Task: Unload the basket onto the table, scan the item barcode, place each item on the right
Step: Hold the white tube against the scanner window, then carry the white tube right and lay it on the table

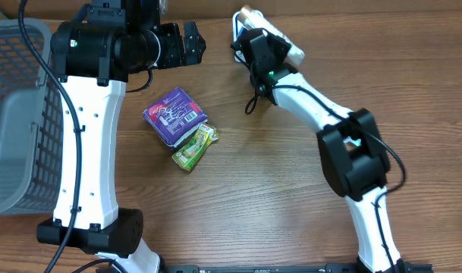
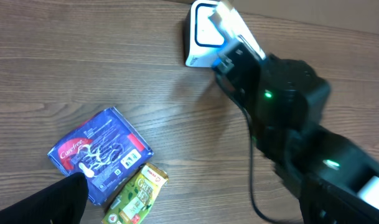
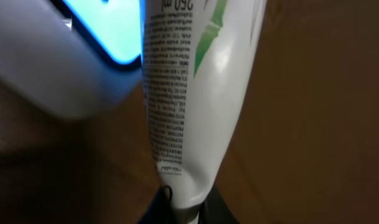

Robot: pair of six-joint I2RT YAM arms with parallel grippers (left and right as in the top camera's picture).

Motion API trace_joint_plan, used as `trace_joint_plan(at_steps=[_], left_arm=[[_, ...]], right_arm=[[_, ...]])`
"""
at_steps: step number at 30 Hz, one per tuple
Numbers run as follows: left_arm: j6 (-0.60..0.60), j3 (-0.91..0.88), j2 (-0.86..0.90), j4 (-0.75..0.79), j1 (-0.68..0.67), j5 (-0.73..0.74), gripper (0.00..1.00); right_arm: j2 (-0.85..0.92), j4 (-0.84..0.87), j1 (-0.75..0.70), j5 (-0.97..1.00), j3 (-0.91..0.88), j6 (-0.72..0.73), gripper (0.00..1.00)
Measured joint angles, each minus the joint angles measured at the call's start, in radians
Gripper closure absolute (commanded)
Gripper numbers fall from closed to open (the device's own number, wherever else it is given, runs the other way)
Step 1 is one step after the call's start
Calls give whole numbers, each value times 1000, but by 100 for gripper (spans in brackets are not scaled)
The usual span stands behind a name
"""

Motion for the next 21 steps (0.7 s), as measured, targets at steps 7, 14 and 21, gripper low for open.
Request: trace_joint_plan(at_steps=[7,14,21], left_arm=[[0,0,0,-1,0,1,0],[0,0,0,0,0,0,0],[0,0,0,0,0,0,0]], right_arm=[[-372,-509,-33,-199,-5,556,96],[-558,-857,-297,-464,-16,1030,96],[-449,-560,-352,-721,-405,1063,96]])
